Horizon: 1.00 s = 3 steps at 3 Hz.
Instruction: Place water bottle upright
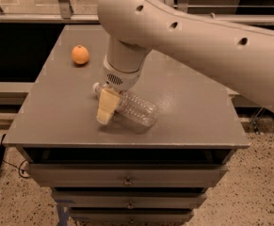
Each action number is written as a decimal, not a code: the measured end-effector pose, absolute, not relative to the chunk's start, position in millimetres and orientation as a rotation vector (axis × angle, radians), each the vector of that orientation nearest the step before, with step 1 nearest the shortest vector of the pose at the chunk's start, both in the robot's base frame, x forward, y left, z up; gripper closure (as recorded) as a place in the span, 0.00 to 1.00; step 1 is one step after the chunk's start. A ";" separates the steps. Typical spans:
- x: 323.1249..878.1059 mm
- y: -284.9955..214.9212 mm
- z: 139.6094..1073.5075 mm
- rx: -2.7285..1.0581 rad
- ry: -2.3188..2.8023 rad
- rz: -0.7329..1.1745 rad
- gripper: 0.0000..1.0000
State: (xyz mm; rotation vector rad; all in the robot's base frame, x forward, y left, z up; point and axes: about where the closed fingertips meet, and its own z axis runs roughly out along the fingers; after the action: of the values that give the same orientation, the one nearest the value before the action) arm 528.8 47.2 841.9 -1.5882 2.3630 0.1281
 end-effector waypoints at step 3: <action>574.3 58.6 874.0 -1.510 2.283 0.185 0.88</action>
Offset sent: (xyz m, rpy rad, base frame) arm 0.0467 0.0117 0.0180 0.0028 -0.0618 -0.0439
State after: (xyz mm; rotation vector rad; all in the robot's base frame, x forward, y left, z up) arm 574.3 58.6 874.0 -1.5101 2.2831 0.1854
